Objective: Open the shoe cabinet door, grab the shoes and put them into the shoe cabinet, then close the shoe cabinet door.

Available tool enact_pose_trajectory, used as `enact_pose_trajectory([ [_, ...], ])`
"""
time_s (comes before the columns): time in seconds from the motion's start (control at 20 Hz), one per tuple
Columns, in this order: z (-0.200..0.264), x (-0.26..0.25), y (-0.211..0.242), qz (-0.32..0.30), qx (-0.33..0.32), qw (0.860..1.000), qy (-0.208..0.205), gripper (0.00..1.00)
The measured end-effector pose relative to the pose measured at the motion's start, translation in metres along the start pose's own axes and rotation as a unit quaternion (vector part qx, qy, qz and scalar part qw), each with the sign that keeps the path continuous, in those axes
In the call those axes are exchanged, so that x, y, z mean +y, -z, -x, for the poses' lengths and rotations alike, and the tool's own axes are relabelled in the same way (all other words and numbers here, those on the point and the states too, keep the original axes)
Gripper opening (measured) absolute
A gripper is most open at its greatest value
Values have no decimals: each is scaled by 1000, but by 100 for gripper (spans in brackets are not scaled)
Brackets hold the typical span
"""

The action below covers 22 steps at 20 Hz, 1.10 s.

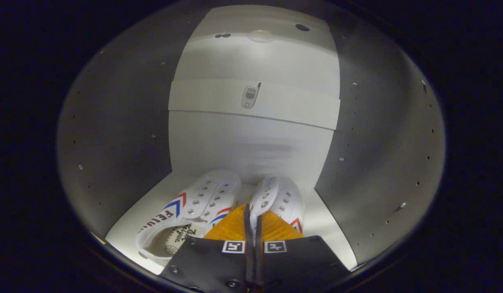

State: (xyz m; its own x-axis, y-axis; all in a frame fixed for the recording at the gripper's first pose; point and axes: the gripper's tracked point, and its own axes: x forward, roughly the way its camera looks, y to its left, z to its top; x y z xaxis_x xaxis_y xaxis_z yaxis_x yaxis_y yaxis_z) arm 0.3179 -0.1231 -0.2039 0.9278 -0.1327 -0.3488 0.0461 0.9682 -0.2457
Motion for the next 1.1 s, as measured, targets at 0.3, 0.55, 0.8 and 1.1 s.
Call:
enact_pose_trajectory([
  [0.3, -2, -3, 8, -17, 23, 1000, 4, 18],
  [0.55, 10, -9, 13, -2, 38, 999, 18, 36],
  [0.8, 32, -11, 9, -13, 31, 999, 23, 47],
  [1.1, 75, -4, -7, -19, 4, 999, 26, 50],
])
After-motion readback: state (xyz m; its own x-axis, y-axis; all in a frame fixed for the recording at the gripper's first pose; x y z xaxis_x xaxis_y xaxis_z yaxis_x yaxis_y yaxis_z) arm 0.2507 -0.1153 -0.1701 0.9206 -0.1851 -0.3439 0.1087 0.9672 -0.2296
